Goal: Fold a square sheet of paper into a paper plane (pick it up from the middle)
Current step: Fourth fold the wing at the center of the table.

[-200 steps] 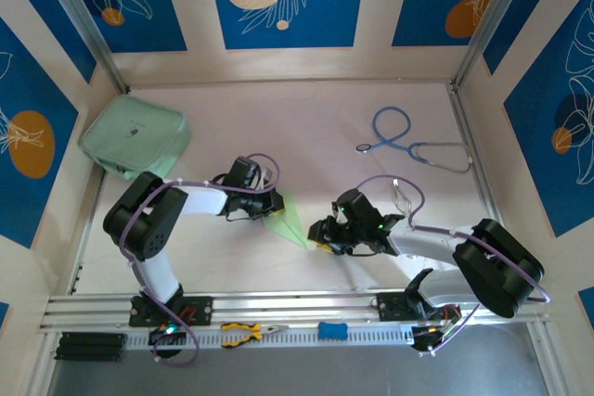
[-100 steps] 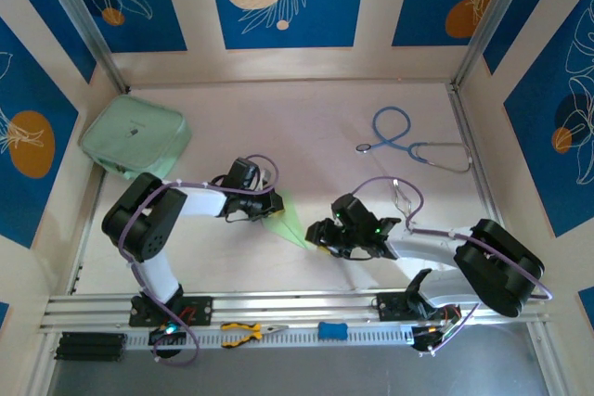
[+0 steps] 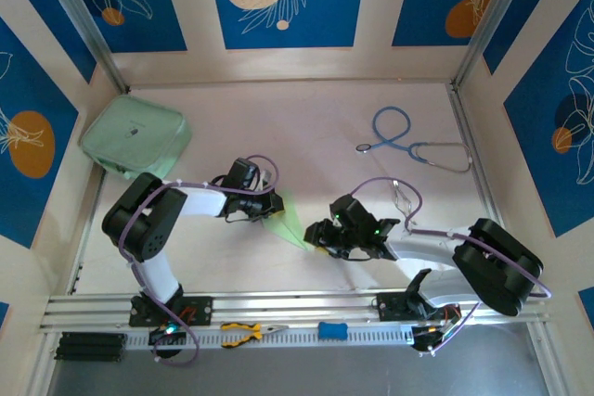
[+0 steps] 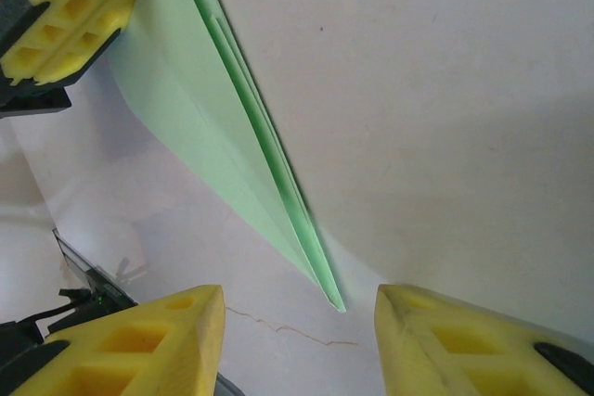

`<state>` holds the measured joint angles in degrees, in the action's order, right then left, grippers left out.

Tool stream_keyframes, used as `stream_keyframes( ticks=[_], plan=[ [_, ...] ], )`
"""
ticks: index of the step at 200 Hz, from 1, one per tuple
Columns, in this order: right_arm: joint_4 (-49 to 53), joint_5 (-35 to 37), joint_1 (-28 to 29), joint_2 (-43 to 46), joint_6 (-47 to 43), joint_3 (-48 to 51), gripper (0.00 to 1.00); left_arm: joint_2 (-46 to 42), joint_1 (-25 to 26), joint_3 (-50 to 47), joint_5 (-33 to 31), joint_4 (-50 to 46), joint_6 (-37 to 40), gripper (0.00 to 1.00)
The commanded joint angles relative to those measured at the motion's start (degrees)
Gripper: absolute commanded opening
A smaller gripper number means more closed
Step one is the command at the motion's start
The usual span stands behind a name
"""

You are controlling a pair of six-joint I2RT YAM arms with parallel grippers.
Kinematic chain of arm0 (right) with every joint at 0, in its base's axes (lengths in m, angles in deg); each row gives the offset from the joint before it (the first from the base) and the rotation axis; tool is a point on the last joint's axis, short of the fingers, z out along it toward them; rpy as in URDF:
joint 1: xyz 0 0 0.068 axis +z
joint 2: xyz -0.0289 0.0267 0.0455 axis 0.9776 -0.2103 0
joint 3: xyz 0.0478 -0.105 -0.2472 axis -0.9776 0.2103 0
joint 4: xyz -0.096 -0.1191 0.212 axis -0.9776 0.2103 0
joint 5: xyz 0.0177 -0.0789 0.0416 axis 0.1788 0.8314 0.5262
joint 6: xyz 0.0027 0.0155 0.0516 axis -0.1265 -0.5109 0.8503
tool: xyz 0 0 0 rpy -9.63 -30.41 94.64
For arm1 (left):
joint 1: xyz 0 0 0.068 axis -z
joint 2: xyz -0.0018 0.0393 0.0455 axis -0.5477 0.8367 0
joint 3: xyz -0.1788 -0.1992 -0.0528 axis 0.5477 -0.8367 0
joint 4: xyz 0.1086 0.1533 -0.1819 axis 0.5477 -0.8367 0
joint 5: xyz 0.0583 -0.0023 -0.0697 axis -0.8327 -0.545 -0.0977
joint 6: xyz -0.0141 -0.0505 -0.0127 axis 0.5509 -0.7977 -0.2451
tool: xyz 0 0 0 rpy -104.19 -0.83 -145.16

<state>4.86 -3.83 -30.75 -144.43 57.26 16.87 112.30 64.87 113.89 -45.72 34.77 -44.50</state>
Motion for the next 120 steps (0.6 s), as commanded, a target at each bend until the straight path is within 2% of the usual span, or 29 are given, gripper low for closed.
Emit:
stream_keyframes(
  ticks=[1,45,90,120],
  plan=[
    [-2.23,-4.06,-0.44,-2.33,-0.01,0.05,0.47,0.79,-0.46,-0.66,1.26,-0.29,-1.18,0.08],
    [-3.19,-4.76,-0.27,-5.38,0.38,-1.11,0.44,0.79,-0.46,-1.08,1.27,0.17,-1.68,0.08],
    [-5.88,-5.68,-0.44,-5.25,0.56,-0.46,0.36,0.83,-0.46,-0.8,1.36,0.26,-1.75,0.08],
    [-6.62,-6.1,-0.76,-5.93,0.93,-0.24,0.36,0.7,-0.46,-0.72,1.45,0.57,-2.04,0.08]
  ],
)
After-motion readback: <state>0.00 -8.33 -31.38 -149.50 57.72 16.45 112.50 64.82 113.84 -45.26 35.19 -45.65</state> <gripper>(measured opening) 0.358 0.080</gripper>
